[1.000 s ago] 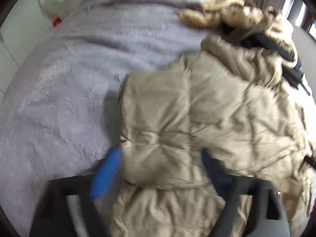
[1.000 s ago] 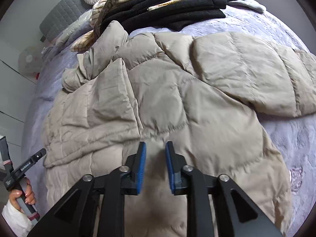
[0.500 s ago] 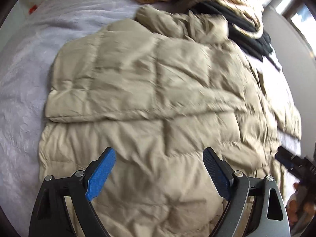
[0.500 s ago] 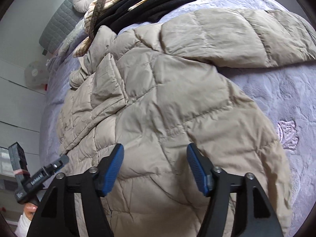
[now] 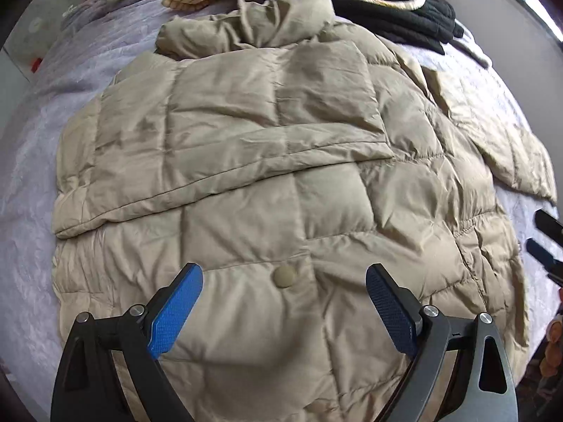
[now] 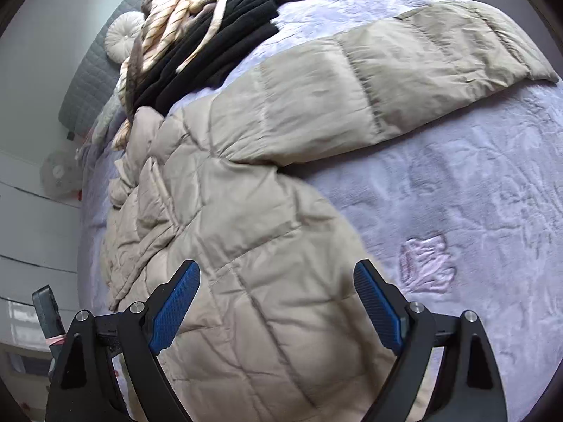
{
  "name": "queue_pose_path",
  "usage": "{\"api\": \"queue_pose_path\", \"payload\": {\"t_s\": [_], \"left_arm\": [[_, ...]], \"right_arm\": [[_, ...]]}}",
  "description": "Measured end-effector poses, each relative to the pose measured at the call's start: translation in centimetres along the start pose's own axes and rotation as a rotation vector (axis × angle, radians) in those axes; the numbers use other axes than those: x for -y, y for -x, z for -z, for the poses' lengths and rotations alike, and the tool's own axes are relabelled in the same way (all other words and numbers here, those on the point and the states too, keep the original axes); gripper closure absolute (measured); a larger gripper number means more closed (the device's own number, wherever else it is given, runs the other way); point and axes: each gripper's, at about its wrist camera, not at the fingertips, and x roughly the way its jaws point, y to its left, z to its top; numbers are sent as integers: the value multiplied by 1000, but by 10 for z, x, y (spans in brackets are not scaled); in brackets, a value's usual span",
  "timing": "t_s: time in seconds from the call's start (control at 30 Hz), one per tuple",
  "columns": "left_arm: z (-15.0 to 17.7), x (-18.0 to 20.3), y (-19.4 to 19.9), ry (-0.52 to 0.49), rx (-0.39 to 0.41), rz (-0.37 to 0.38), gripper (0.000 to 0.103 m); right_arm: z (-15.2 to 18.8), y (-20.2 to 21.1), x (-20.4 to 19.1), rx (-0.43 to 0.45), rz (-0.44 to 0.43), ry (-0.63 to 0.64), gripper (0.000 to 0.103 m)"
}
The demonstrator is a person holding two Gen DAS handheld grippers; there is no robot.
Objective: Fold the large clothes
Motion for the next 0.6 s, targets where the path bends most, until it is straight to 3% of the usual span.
{"api": "queue_pose_path", "payload": {"t_s": [0.2, 0.4, 0.6], "left_arm": [[-12, 30, -4, -17, -19, -24, 8], [-29, 54, -8, -4, -24, -35, 8], [-43, 70, -12, 8, -30, -45, 8]], "right_arm": [[-18, 9, 42, 76, -33, -118, 0], [-54, 5, 102, 35, -4, -259, 0], [-85, 12, 162, 133, -41, -396, 0]]}}
